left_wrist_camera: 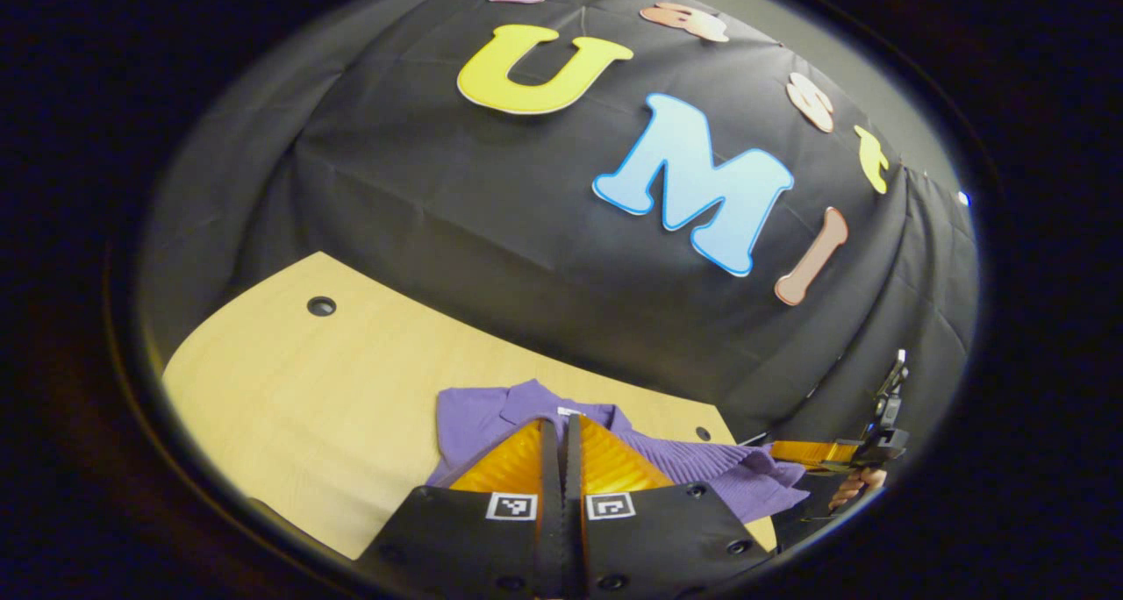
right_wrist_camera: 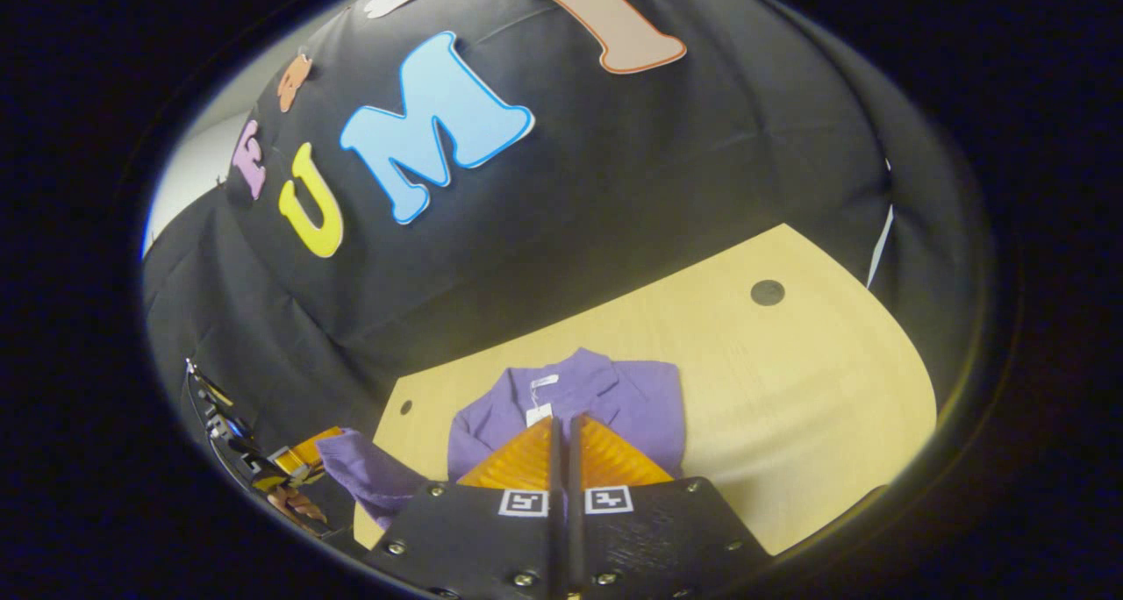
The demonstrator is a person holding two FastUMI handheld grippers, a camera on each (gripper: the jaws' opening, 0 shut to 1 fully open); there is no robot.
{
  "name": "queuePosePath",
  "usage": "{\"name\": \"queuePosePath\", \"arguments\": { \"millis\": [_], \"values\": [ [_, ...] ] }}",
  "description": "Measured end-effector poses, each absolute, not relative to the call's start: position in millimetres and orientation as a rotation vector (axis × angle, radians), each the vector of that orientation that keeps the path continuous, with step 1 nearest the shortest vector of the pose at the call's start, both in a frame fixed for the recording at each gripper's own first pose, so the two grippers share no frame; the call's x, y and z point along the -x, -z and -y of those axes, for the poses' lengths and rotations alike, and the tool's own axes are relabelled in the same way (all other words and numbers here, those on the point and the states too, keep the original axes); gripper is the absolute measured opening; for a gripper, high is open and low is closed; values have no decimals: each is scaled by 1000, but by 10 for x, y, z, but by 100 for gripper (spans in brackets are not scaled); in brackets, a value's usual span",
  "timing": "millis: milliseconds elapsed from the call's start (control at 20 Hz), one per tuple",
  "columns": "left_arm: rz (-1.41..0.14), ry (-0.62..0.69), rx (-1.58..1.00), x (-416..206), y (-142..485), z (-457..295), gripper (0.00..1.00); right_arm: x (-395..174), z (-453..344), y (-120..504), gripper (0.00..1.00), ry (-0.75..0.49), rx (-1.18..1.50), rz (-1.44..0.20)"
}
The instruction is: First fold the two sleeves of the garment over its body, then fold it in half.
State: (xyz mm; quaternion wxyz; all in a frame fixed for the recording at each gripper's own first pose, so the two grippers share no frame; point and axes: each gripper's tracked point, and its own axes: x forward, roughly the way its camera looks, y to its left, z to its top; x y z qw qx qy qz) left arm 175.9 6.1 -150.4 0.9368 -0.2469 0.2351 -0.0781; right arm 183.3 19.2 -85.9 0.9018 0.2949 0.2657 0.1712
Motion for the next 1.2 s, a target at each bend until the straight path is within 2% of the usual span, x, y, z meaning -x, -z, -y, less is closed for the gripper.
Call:
{"name": "queuePosePath", "arguments": {
  "millis": [100,150,200,350,750,1050,1150,1200],
  "values": [
    [-484,132,505,-1943,1630,-191,5,-2061,-185,912,1,-327,-644,-557],
    [-483,122,511,-2043,1688,-245,5,-2168,-179,960,5,-311,-661,-564],
    [-489,116,522,-2141,1751,-273,5,-2281,-186,1013,1,-299,-678,-573],
    [-524,101,514,-2405,2030,-303,6,-2578,-223,1224,1,-264,-714,-611],
    [-568,166,358,-3050,2598,-161,6,-3197,-134,1878,1,-136,-636,-653],
    [-627,147,266,-3195,2994,-97,6,-3311,-7,1976,1,-82,-636,-662],
    [-621,145,251,-3197,2949,-68,15,-3302,16,1931,1,-83,-601,-642],
    [-616,141,239,-3200,2912,-74,31,-3298,40,1888,1,-80,-589,-628]
  ]
}}
